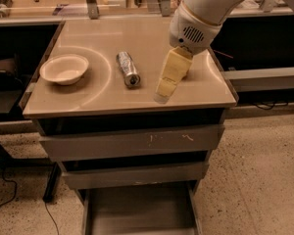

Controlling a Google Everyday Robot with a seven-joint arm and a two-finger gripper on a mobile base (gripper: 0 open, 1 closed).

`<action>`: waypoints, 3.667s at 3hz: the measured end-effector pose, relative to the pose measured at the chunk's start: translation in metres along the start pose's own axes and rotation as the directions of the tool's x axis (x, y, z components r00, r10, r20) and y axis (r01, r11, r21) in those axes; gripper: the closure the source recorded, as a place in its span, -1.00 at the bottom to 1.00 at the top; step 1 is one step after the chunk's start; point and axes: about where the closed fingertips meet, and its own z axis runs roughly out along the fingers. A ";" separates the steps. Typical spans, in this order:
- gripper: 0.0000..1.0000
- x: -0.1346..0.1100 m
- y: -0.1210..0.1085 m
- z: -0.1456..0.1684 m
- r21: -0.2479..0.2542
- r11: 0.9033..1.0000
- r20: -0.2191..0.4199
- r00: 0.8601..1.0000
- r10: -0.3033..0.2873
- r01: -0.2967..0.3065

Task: Place redbull can into bottom drawer

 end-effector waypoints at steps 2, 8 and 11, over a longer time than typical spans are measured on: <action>-1.00 -0.069 -0.059 0.054 -0.050 0.999 0.085 0.996 0.023 -0.018; -1.00 -0.076 -0.133 0.105 0.008 0.966 0.121 0.959 0.256 -0.259; -1.00 -0.128 -0.124 0.135 -0.060 0.981 0.138 0.972 0.192 -0.185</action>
Offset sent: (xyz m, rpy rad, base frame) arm 0.0920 0.0830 -0.0134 0.1490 0.0241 0.0161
